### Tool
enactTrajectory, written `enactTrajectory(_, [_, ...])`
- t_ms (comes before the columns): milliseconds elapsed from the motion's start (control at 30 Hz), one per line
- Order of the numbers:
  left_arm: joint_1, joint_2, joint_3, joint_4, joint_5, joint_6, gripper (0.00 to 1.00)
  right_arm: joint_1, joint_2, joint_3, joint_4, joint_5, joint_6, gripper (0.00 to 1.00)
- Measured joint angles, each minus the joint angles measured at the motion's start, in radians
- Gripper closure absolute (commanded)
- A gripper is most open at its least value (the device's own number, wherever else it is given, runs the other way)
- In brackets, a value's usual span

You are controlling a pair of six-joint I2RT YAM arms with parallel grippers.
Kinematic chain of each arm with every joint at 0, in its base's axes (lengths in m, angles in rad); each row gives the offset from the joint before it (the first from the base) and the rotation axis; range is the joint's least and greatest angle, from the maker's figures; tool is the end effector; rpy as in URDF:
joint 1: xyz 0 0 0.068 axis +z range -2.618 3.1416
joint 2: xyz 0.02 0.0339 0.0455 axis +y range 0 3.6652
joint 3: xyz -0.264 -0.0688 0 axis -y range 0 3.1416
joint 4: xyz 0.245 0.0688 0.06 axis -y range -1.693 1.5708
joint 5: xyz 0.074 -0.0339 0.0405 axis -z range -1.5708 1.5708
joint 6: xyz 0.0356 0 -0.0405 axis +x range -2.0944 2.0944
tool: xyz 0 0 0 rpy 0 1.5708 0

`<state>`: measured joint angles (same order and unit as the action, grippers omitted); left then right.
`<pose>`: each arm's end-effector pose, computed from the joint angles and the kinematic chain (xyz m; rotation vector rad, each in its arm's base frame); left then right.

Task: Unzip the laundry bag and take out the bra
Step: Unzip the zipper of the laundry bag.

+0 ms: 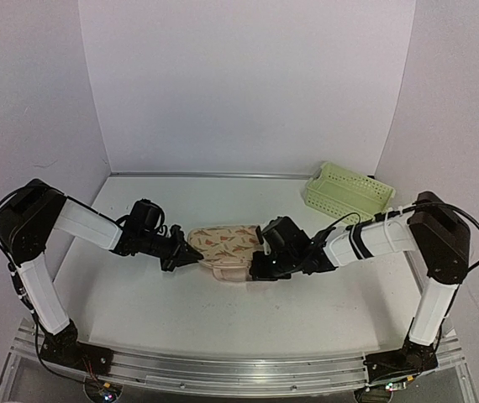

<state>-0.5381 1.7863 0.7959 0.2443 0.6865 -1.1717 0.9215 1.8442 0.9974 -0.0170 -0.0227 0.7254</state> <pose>0.2766 -0.1913 0.1305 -0.4375 2.6819 -1.5158 0.2229 0.2950 0.1406 -0.2638 2.5709 0.7194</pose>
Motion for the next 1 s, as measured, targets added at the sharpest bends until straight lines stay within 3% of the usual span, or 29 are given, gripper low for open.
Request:
enactTrajectory(633, [0.003, -0.027, -0.006, -0.015, -0.002, 0.055, 1.00, -0.079, -0.193, -0.245, -0.023, 0.076, 0.003, 1.00])
enactTrajectory(1000, [0.005, -0.055, 0.112, -0.229, -0.042, 0.201, 1.00, -0.161, -0.289, -0.296, -0.058, 0.089, -0.023, 1.00])
